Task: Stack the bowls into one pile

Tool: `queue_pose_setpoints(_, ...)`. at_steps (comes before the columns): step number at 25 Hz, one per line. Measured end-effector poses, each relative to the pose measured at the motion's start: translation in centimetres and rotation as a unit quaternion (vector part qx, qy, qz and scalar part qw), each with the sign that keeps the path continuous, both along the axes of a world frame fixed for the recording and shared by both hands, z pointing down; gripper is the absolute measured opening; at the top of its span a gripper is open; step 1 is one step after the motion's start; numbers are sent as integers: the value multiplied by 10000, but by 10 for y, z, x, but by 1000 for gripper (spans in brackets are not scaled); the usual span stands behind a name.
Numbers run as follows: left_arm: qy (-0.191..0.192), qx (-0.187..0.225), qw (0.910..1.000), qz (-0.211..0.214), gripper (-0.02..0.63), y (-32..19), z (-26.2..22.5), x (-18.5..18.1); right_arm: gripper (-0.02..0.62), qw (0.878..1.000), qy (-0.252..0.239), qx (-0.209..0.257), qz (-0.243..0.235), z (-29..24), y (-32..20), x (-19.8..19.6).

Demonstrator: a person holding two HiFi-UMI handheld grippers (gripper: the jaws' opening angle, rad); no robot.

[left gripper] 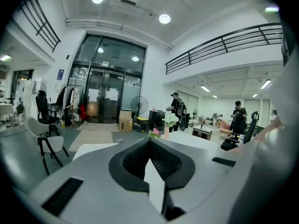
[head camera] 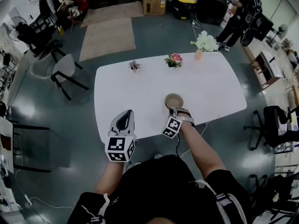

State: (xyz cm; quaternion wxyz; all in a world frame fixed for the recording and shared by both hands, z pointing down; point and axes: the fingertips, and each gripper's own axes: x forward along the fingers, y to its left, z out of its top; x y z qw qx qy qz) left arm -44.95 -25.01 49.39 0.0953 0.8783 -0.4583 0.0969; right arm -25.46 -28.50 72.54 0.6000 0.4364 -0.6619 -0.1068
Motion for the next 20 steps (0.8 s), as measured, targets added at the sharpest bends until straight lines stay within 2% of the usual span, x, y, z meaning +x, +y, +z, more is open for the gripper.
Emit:
queue_pose_setpoints(4,-21,8,10000,-35,14,4,-3,-2,45,9987,-390,-168,275,1,3,2)
queue_pose_setpoints(8,28,45,10000,-17,14,8,-9,0,88,9879,-1418,-147,612,-24,5,-6)
queue_pose_setpoints(10,54,125,9999,9,14,8,-15,1,88,9753,-2028,215,846,-55,1,-7)
queue_pose_setpoints(11,75,171,9998,12,14,7,-18,0,61,9672,-2308,545,913,-76,-2,-8)
queue_pose_setpoints(12,95,213,9997,11,14,6,-22,0,28,9570,-2580,928,949,-100,-4,-8)
queue_pose_setpoints(14,112,296,9995,5,14,2,-27,1,17,9271,-3200,1663,1023,-149,-3,-5)
queue_pose_setpoints(17,146,416,9990,35,14,1,-38,2,17,8644,-4198,2485,1218,-216,17,1)
queue_pose_setpoints(19,174,494,9986,89,14,2,-47,4,15,8228,-4682,2960,1273,-257,36,4)
queue_pose_setpoints(20,178,530,9984,116,14,3,-52,5,15,8061,-4834,3173,1257,-273,46,5)
